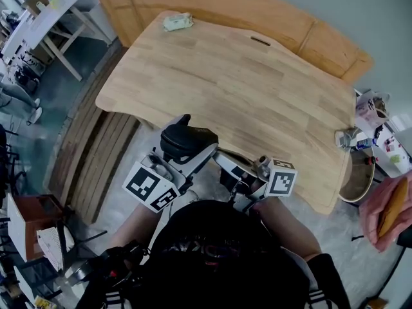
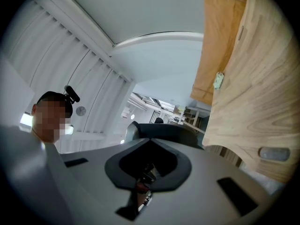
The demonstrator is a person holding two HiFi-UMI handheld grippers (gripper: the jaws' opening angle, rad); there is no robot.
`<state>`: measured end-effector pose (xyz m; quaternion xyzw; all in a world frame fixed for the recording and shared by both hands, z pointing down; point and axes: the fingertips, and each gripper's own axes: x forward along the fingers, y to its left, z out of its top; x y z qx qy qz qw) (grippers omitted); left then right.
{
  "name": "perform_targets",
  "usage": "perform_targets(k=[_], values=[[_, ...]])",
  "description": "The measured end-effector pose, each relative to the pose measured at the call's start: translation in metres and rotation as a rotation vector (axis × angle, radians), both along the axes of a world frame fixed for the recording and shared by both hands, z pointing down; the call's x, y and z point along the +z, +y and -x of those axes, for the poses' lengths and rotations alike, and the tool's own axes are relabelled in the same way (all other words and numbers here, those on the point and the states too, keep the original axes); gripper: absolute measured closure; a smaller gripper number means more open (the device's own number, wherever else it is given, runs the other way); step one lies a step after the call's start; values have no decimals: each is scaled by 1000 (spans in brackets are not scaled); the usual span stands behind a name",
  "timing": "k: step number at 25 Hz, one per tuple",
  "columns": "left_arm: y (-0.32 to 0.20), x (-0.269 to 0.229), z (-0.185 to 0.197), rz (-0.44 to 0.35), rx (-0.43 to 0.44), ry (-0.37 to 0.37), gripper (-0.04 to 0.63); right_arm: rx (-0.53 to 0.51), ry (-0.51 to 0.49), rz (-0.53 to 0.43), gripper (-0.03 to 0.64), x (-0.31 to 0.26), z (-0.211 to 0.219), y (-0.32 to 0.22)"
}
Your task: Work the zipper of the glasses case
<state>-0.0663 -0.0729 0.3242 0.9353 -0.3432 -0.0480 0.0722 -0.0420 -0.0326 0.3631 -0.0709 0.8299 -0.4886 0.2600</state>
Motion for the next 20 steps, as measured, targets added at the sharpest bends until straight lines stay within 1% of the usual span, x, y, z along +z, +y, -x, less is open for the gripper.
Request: perform_targets(k=[3,7,8,11,13,15,17,18,20], values=[[1,-9,6,19,2,79,244,5,-21,3,601,-4,-1,-1],[-6,-23,24,79,-19,262,244,19,-54,27,601,-3,-10,-6],[-9,-23,28,100,-16,289,245,19,-55,20,601,-4,-11,-6],[-11,-18,33,134,-12,301,255,22,-32,3,601,-3,-9,-5],[-12,-15,33,142,-29,308,262,21,-20,8,601,-1,-9,-5],[-13,-13,34,155,-53,328,262,31,7,-11,601,1,-8,-4],[-15,-10,36,187,-71,373,261,51,27,-43,601,-1,-8,-3],[-16,-8,37,215,-75,411,261,59,29,-57,601,-3,-8,-3],[-21,-2,40,291,-84,511,258,69,35,-81,601,-5,-7,-2]])
